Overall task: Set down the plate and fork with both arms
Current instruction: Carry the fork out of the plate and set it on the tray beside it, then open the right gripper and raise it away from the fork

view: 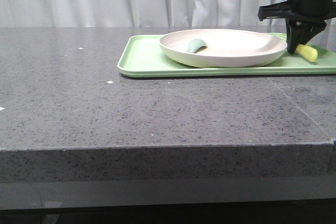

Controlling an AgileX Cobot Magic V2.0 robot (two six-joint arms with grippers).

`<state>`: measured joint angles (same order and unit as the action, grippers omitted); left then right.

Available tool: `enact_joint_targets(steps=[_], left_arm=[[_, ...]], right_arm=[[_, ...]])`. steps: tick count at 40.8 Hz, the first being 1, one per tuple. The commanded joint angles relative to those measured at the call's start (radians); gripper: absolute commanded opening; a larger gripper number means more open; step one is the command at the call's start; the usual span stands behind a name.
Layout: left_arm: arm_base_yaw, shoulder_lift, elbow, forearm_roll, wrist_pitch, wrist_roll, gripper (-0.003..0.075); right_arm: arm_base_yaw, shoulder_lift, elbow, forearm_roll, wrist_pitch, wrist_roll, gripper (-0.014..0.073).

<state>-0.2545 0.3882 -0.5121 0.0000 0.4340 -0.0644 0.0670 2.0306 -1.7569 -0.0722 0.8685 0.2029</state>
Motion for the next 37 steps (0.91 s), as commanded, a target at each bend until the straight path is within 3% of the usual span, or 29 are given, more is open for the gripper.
enact_joint_targets(steps=[1,5,17,22,30,37], left_arm=[[-0.001,0.006,-0.026,0.0,-0.084,-0.01,-0.0018],[-0.001,0.006,-0.026,0.0,-0.084,-0.01,-0.0018],[-0.001,0.006,-0.026,0.0,-0.084,-0.01,-0.0018],[-0.001,0.006,-0.026,0.0,-0.084,-0.01,-0.0018],[-0.001,0.006,-0.026,0.0,-0.084,-0.01,-0.0018],[-0.001,0.006,-0.026,0.0,-0.084,-0.01,-0.0018]], right_arm=[[-0.007,-0.064,-0.036,-0.008,-0.018,-0.01,0.0268],[-0.007,-0.086,-0.055,-0.008,-0.008,-0.01,0.0323],[-0.007,-0.233,-0.127,-0.008,0.067,-0.01,0.0307],[-0.007,-0.288,-0.127,-0.008,0.096,-0.01,0.0174],[-0.005,-0.368,-0.102,-0.008,0.133,-0.01,-0.013],[-0.001,-0.507,0.067,-0.008,0.086,-0.01,-0.0116]])
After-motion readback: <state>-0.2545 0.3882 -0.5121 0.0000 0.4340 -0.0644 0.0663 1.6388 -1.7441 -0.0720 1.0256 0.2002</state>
